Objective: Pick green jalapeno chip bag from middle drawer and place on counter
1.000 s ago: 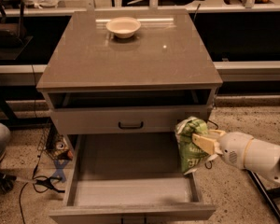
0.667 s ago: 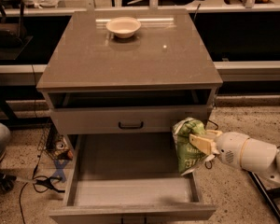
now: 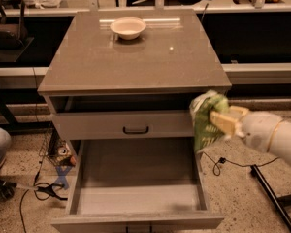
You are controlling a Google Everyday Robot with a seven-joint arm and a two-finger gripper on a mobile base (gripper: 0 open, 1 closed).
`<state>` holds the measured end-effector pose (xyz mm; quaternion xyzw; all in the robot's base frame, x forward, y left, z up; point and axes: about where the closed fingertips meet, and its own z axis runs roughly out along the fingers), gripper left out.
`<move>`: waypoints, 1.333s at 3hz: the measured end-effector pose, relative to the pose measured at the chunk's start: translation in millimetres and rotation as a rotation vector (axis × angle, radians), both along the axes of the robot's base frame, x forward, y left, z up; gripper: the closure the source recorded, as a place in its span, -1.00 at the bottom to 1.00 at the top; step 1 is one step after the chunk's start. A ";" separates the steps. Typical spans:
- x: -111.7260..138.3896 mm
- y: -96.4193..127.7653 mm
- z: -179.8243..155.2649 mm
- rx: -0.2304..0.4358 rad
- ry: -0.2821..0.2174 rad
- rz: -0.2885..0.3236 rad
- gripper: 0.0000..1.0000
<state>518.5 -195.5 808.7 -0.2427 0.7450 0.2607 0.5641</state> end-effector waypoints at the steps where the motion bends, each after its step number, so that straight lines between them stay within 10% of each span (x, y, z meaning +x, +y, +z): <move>1: 11.8 -5.4 74.0 -0.018 -0.156 -0.005 1.00; 3: 80.9 61.6 188.9 -0.102 -0.330 0.060 1.00; 4: 114.0 107.2 205.7 -0.131 -0.330 0.107 1.00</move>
Offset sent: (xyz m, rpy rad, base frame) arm 0.0686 0.0390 0.2057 -0.0843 -0.3915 0.0460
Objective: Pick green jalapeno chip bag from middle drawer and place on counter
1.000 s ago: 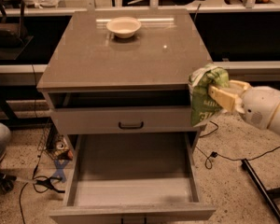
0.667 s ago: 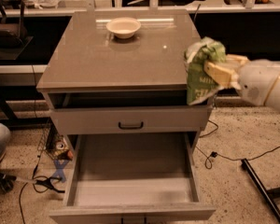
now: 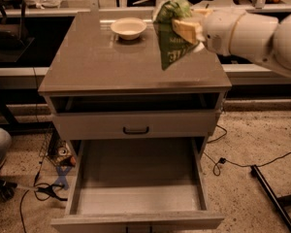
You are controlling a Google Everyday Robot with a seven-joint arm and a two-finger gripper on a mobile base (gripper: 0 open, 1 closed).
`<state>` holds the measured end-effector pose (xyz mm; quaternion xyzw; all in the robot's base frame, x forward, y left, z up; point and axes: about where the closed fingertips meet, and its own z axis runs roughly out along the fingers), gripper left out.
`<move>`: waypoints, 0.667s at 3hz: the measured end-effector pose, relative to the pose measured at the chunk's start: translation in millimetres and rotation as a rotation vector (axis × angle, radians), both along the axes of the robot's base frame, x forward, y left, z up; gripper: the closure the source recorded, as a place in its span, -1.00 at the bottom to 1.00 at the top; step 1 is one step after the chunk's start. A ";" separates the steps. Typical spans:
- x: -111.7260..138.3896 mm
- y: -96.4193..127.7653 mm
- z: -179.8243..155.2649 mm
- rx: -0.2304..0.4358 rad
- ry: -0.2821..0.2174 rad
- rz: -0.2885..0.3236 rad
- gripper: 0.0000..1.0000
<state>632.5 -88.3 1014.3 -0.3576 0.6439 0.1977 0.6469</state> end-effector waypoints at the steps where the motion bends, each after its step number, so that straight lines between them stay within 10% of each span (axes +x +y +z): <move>1: 31.7 43.7 -1.3 -0.043 0.031 0.009 1.00; 2: 59.8 80.3 -12.3 -0.077 0.078 0.011 1.00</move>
Offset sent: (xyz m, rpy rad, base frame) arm 0.0960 0.1224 -0.0275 -0.1193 0.1406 0.0086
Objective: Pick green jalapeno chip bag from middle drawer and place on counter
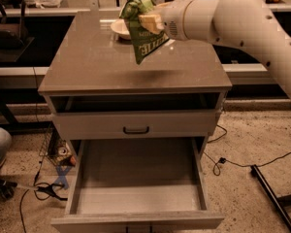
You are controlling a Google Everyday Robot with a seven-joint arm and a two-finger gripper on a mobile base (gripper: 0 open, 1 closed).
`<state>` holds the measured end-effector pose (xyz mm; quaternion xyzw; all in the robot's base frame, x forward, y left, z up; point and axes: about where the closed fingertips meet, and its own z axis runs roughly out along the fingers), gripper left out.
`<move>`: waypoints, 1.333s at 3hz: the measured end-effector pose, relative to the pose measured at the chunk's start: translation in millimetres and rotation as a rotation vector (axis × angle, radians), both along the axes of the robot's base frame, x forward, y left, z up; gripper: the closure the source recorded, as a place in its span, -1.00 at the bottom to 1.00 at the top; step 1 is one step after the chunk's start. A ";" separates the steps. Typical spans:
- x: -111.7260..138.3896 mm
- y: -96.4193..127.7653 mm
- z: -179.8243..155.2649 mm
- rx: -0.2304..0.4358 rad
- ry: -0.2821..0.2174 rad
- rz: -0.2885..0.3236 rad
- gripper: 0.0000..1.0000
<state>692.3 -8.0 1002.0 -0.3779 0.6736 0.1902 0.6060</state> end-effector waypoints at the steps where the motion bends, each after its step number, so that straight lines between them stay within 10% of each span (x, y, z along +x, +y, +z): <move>1: 22.1 28.3 -14.3 -0.030 0.045 0.003 1.00; 2: 38.8 49.9 -28.9 -0.057 0.084 0.009 1.00; 4: 56.9 85.3 -59.7 -0.120 0.150 0.020 0.18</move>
Offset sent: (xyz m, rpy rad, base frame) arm 0.0595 0.0730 -0.0450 -0.0893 0.1301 0.0102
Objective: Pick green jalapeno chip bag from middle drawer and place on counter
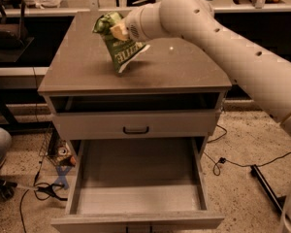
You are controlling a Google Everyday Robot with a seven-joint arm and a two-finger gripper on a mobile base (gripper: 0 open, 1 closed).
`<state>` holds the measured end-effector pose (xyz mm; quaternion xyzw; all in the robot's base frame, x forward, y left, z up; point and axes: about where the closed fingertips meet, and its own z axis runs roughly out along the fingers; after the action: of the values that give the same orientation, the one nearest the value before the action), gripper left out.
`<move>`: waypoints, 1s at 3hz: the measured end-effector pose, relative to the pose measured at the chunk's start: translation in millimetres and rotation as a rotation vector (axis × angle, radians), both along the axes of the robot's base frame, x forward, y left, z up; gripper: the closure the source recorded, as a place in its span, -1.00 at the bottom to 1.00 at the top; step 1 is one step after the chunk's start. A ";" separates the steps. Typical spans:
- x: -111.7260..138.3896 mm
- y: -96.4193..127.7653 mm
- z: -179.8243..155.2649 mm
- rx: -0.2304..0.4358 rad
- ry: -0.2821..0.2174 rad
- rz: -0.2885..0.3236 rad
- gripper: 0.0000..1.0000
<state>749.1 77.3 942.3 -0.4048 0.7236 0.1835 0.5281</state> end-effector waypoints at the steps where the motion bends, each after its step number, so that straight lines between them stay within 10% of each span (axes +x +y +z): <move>1: 3.1 10.4 -11.3 -0.020 0.020 0.009 -0.29; 3: 4.1 17.6 -25.9 -0.027 0.057 0.023 -1.00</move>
Offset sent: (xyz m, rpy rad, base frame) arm 0.0063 0.0179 -0.0302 -0.0303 0.0701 0.0214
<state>753.2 94.9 916.4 -0.4147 0.7361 0.1911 0.4996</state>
